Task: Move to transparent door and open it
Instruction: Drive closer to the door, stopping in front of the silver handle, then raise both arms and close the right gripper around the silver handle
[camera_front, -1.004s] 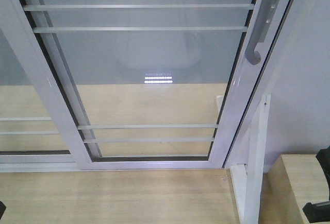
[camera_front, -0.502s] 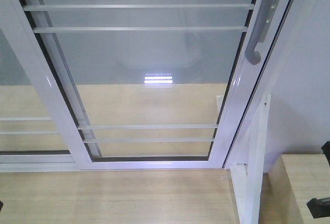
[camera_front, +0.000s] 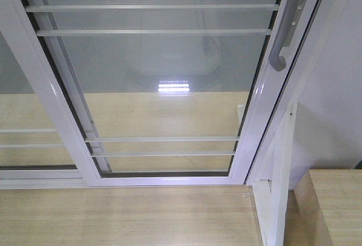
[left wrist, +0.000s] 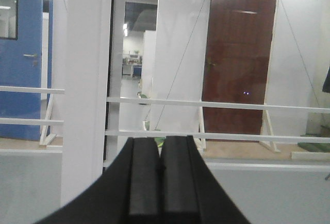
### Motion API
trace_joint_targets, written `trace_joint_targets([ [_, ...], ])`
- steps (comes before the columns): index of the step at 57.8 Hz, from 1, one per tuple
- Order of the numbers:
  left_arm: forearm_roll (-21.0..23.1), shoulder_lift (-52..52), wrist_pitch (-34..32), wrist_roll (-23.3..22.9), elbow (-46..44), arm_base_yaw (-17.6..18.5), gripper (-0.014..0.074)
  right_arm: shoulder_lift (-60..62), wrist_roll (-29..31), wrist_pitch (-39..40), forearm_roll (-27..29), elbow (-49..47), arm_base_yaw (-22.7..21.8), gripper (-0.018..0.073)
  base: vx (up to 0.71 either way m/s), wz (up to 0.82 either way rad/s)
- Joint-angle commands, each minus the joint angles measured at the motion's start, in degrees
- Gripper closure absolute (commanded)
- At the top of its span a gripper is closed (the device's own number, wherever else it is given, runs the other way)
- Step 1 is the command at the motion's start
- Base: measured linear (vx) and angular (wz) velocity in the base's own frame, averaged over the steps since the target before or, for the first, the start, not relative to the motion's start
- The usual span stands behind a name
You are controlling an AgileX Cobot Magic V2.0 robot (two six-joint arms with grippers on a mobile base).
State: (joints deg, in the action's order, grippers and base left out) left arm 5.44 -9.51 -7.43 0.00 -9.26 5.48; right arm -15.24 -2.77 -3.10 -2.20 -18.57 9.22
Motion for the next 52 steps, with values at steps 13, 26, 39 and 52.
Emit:
trace_joint_targets([
  [13, 0.46, -31.77, -11.84, 0.62, -17.09, 0.28, 0.0602, -26.83, 3.67, 6.39, -2.80, -20.23, -0.07, 0.0564, 0.00, 0.00],
  [26, 0.46, -47.26, -16.97, 0.49, -26.00, 0.28, 0.0602, -37.64, 3.46, 13.97, -2.60, -23.24, -0.07, 0.0564, 0.00, 0.00],
  [39, 0.46, -51.61, -20.88, 0.54, -27.35, 0.28, 0.0582, -42.35, 3.46, 14.55, -2.60, -23.24, -0.07, 0.0553, 0.00, 0.00],
  [52, 0.46, -51.85, -17.15, 0.49, -27.35, 0.28, 0.0472, -42.62, 3.64, 14.30, -2.85, -23.24, -0.07, 0.0452, 0.00, 0.00],
])
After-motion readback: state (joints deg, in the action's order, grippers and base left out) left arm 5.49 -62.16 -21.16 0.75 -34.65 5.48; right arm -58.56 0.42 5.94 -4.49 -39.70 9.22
